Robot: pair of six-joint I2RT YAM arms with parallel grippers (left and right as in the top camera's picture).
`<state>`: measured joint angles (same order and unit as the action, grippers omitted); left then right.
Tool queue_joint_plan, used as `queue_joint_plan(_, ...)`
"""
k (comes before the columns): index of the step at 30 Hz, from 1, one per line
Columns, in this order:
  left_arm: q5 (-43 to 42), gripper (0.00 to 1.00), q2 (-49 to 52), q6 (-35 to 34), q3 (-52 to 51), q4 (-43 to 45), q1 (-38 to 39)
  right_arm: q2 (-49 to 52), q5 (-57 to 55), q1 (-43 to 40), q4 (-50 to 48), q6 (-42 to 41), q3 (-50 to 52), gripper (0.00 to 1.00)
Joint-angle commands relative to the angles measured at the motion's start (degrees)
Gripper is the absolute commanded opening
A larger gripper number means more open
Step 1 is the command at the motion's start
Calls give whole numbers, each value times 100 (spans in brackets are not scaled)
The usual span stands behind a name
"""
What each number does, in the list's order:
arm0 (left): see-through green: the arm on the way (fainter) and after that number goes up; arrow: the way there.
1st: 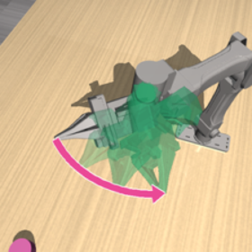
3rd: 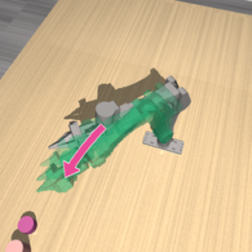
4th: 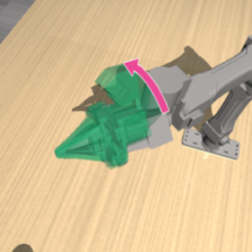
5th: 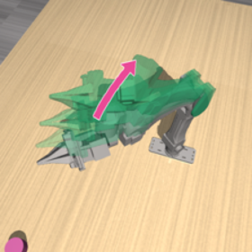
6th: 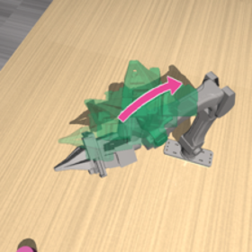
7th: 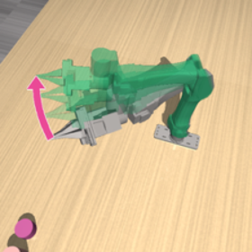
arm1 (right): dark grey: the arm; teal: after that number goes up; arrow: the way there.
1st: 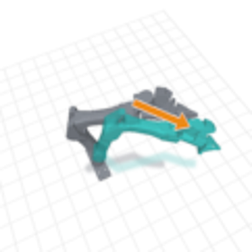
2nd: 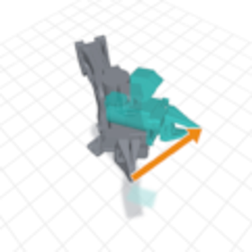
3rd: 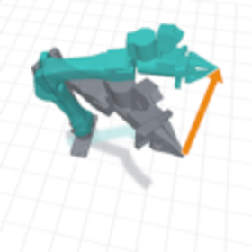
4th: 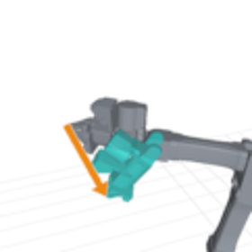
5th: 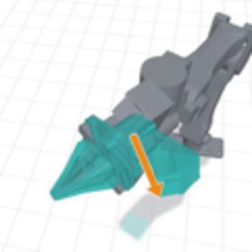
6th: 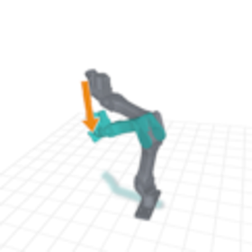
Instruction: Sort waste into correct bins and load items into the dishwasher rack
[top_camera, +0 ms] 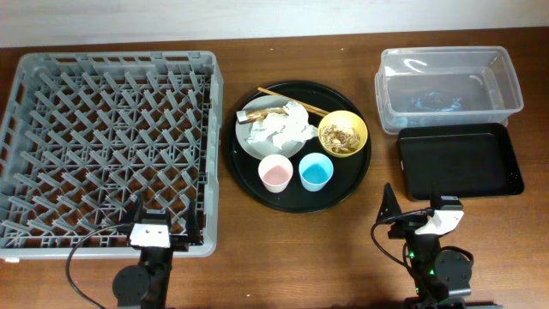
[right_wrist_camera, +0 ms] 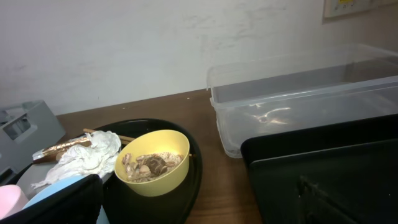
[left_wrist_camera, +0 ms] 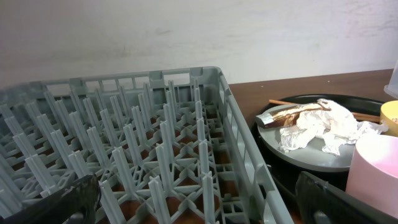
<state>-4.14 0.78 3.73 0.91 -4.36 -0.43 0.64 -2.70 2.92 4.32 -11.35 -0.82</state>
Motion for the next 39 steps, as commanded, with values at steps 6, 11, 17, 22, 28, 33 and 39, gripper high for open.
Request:
queue_joint_plan(6, -61, 99, -42, 109, -37, 2, -24, -44, 13, -33, -17, 9, 50, 98)
queue_joint_plan(11, -496, 99, -42, 103, -35, 94, -22, -44, 76, -33, -55, 15, 50, 98)
queue_joint_plan(17, -1025, 99, -9, -66, 136, 579, -24, -2, 402, -33, -354, 420, -431, 98)
queue_joint_plan(22, -1025, 99, 509, -63, 566, 581, -22, 411, 402, -33, -184, 743, -1075, 98)
queue_joint_plan(28, -1027, 100, 2356, -61, 1939, 472, -22, 1738, 505, -33, 251, 817, -2260, 98)
queue_joint_plan(33, -1029, 99, 4122, -11, 3687, -514, 28, 2798, 575, -33, 1067, 817, -3517, 98)
queue_joint_plan(39, -999, 99, 6212, 264, 6159, -2468, 437, 4457, 575, -33, 2992, 817, -5608, 98)
